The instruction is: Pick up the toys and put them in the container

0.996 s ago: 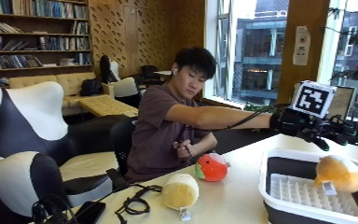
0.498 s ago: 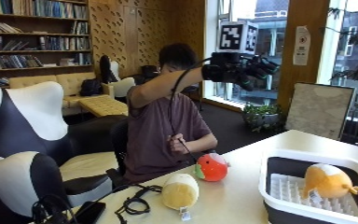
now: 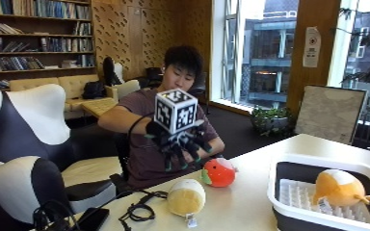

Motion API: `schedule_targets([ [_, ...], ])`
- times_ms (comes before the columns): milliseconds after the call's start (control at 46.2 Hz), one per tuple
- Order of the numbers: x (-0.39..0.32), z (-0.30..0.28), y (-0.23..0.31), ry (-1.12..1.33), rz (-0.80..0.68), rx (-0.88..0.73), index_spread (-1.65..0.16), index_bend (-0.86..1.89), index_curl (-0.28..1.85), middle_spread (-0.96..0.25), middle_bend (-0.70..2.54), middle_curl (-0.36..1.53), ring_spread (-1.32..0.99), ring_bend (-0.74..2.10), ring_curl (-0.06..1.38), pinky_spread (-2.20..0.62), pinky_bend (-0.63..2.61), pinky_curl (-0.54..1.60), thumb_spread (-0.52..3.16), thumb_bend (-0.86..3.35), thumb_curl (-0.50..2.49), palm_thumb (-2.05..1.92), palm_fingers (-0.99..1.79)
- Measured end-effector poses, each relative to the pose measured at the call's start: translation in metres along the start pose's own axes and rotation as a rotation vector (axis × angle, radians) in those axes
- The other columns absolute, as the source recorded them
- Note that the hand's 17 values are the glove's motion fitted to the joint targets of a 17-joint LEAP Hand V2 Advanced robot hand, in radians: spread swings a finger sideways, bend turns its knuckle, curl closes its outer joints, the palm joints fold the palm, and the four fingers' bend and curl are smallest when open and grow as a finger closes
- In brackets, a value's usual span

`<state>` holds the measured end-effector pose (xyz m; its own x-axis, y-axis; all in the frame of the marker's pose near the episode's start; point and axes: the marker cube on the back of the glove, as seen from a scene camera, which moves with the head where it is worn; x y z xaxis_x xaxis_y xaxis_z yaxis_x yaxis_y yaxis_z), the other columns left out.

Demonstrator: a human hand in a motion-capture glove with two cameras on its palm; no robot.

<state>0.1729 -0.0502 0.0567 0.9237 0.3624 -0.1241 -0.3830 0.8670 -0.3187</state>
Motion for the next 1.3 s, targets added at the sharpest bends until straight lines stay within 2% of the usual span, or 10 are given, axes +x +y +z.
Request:
schedule_targets([
  [238,0.004,0.147,-0.032,0.117,0.055,-0.217,-0.23,0.06,0.13,0.07,0.11,0.22,0.07,0.34,0.36,0.06,1.07,0.37,1.28,-0.02,0.36,0.05,-0.25],
  [346,-0.006,0.164,-0.044,0.152,0.057,-0.089,-0.23,0.04,0.11,0.1,0.09,0.2,0.06,0.54,0.41,0.04,1.17,0.39,1.25,0.02,0.38,0.12,-0.1],
  [368,-0.008,0.164,-0.046,0.15,0.051,-0.059,-0.23,0.03,0.1,0.1,0.09,0.2,0.07,0.52,0.39,0.05,1.18,0.39,1.24,0.0,0.37,0.09,-0.19],
  [411,-0.011,0.161,-0.051,0.142,0.031,-0.007,-0.25,0.13,0.11,0.04,0.24,0.23,-0.04,0.77,0.46,-0.06,1.13,0.37,1.29,0.1,0.42,0.27,0.32],
  [455,-0.013,0.157,-0.055,0.136,0.013,0.031,-0.25,0.12,0.1,0.0,0.25,0.23,-0.1,0.87,0.44,-0.12,1.12,0.34,1.31,0.13,0.44,0.33,0.49],
  [606,-0.029,0.124,-0.064,0.145,0.025,-0.015,-0.3,0.28,0.14,-0.18,0.54,0.34,-0.26,1.09,0.55,-0.25,1.15,0.38,1.07,0.25,0.59,0.64,1.05],
  [693,-0.045,0.075,-0.067,0.069,0.045,-0.03,-0.34,0.36,0.17,-0.24,0.69,0.42,-0.3,1.14,0.6,-0.29,1.11,0.4,0.94,0.24,0.65,0.68,1.12],
  [974,-0.126,-0.105,-0.079,0.044,0.037,0.151,-0.4,0.52,0.26,-0.35,0.91,0.58,-0.38,1.22,0.68,-0.34,1.15,0.47,0.66,0.2,0.78,0.7,1.01],
  [1147,-0.181,-0.151,-0.133,-0.014,-0.009,0.246,-0.43,0.58,0.31,-0.38,0.95,0.66,-0.4,1.25,0.7,-0.35,1.19,0.5,0.56,0.18,0.84,0.7,0.93],
  [1299,-0.215,-0.133,-0.2,-0.055,0.014,0.232,-0.44,0.63,0.36,-0.41,0.97,0.71,-0.41,1.29,0.72,-0.35,1.23,0.53,0.5,0.16,0.89,0.7,0.87],
])
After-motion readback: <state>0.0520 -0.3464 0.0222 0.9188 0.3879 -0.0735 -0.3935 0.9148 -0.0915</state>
